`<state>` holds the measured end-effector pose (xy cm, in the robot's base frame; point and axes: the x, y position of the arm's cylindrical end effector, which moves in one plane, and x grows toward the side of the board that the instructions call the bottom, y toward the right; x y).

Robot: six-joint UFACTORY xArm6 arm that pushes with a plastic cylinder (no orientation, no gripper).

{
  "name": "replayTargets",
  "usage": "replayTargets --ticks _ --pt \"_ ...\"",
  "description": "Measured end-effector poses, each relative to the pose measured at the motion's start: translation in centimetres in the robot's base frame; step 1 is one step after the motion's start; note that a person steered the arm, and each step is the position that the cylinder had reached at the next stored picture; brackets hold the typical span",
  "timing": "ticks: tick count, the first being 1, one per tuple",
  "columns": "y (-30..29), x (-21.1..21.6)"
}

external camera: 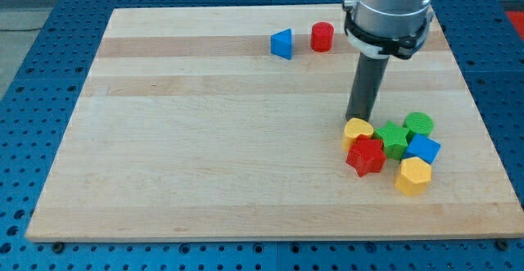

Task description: Push blue triangle into group of blocks

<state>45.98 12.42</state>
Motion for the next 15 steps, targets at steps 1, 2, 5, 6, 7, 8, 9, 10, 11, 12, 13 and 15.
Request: replayTargets --ticks 1,2,5,6,7,8,9,10,11,12,13,15 --pt "0.0 -0.2" --pt "-0.7 -3.7" --pt "-16.2 -14.6" --pt "-13.8 -18.1" --pt "-9.0 -18.0" --pt "-6.3 -14.6" --pt "-5.5 -11.8" --pt "-7.1 -14.1" --pt "-8.1 -14.2" --pt "-8.6 -12.5" --pt "-9.5 -11.0" --pt "-9.8 -7.0"
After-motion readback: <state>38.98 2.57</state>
